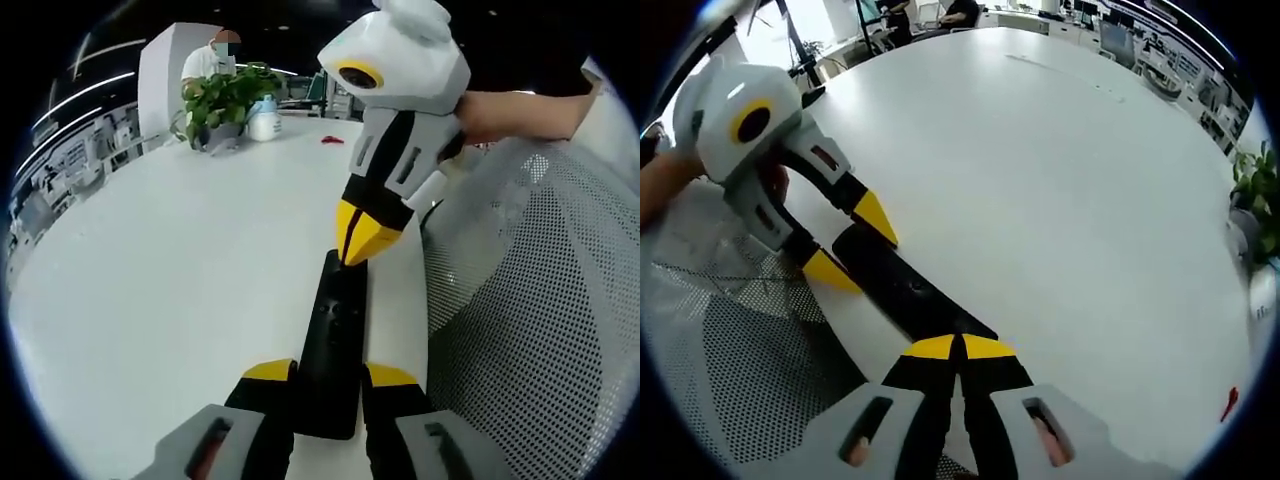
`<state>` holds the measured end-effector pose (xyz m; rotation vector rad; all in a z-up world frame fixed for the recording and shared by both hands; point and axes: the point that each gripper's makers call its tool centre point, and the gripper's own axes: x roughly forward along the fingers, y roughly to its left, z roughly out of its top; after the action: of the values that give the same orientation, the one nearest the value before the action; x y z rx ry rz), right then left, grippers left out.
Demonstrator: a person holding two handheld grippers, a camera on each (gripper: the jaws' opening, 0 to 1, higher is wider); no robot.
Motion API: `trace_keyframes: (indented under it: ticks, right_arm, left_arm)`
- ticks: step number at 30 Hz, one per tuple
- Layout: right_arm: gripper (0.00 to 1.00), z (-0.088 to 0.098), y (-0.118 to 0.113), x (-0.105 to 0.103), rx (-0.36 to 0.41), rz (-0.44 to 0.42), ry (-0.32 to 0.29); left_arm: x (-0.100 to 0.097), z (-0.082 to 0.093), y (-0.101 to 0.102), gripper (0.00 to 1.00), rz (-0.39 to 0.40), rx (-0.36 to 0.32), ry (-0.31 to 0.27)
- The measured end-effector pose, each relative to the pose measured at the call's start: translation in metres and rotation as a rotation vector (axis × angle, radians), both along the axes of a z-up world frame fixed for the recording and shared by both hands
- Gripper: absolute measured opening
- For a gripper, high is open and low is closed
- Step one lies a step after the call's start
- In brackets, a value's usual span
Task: Press the specified remote control buttons in sequence, fully releasing each button before pressing the next.
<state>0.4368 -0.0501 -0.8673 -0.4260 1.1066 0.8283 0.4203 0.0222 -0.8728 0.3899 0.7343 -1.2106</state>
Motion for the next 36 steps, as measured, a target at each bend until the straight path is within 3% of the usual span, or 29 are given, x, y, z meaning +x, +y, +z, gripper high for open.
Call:
trace_keyframes:
  ticks: [20, 31, 36]
  right_arm:
    - [0.00, 0.0010, -0.0010, 0.0000, 0.001, -0.001, 0.011]
    - [0.00, 0.0082, -0.0041, 0.0069, 0.089, -0.131, 0.047]
    - [0.00, 0.0092, 0.0026, 0.0051, 0.115, -0.120, 0.049]
  left_arm:
    - [-0.0004, -0.0011, -0.0008, 0.25, -0.022, 0.047, -0.010]
    - [-0.0004, -0.0015, -0.0006, 0.25, -0.041, 0.074, -0.028]
    - [-0.0013, -0.0024, -0.0004, 0.25, -0.069, 0.099, -0.052]
